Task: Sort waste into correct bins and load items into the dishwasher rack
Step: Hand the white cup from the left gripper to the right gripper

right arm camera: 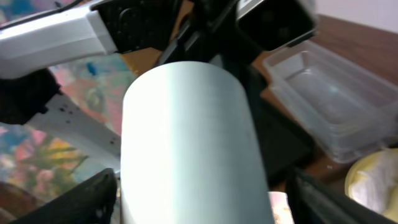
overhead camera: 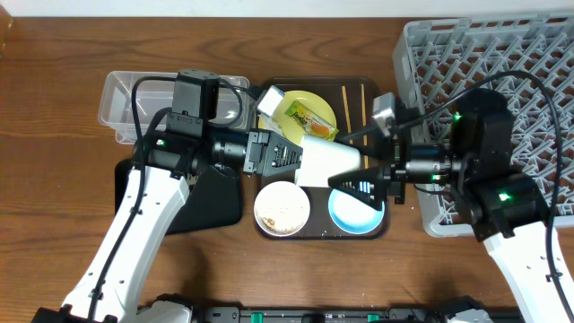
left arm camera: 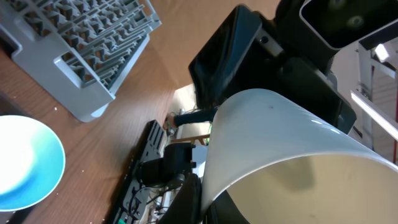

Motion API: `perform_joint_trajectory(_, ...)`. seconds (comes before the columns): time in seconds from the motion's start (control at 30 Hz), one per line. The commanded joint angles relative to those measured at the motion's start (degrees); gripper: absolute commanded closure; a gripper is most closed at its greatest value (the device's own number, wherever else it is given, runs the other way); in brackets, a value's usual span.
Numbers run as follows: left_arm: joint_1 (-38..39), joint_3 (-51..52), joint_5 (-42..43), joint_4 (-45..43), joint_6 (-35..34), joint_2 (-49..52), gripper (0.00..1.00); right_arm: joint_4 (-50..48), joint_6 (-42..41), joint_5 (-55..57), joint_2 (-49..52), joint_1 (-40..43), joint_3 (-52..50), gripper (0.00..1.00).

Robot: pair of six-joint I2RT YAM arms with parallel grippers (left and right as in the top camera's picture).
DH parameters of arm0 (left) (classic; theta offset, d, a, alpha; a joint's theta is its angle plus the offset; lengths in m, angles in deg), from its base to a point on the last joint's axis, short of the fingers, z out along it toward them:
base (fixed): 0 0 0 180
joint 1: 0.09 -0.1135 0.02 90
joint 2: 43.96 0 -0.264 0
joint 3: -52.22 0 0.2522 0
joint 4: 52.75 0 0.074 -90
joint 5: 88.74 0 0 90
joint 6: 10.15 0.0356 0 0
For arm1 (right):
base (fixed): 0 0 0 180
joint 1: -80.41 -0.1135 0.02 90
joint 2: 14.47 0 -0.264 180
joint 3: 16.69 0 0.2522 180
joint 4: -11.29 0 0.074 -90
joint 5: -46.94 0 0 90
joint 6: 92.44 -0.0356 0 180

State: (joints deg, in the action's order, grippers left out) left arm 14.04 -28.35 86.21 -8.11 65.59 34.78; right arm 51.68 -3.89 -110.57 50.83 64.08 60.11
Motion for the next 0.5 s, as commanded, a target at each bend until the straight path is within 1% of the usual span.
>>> perform_joint_trajectory(0.0,-0.2,-0.7,2.5,-0.2,1.6,-0.1,0.94,0.0,-0.2,-2.4,0.6,-1.4,1.0,0.23)
perform_joint_trajectory(0.07,-0.2,-0.7,2.4,-0.2,1.6,-0.1,0.94,0.0,-0.2,-2.4,0.6,-1.3,1.0,0.30)
perform_joint_trajectory(0.13,-0.2,-0.7,2.4,-0.2,1.6,-0.1,0.94,0.0,-0.2,-2.4,0.6,-1.3,1.0,0.33)
perform_joint_trajectory(0.17,-0.2,-0.7,2.5,-0.2,1.6,-0.1,0.94,0.0,-0.2,-2.1,0.6,-1.3,1.0,0.37)
perform_joint_trajectory(0.2,-0.2,-0.7,2.5,-0.2,1.6,-0.1,0.94,0.1,-0.3,-1.6,0.6,-1.2,1.0,0.39)
perform_joint_trajectory(0.23,-0.2,-0.7,2.5,-0.2,1.6,-0.1,0.88,0.3,-0.3,-0.7,0.6,-1.2,1.0,0.39)
perform_joint_trajectory(0.27,-0.2,-0.7,2.5,-0.2,1.6,-0.1,0.75,0.6,-0.3,0.4,0.6,-1.0,1.0,0.37)
perform_joint_trajectory(0.3,-0.2,-0.7,2.5,-0.2,1.6,-0.1,0.59,1.2,-0.4,2.4,0.5,-0.7,1.0,0.36)
perform_joint_trajectory(0.33,-0.2,-0.7,2.4,-0.2,1.6,-0.1,0.51,2.3,-0.4,4.9,0.2,-0.2,1.0,0.36)
perform_joint_trajectory(0.4,-0.2,-0.7,2.4,-0.2,1.6,-0.1,0.44,5.0,-0.4,9.0,-0.7,1.9,1.0,0.36)
perform_joint_trajectory(0.47,-0.2,-0.7,2.5,-0.2,1.6,-0.1,0.43,8.7,-1.2,14.1,-2.4,5.3,1.0,0.36)
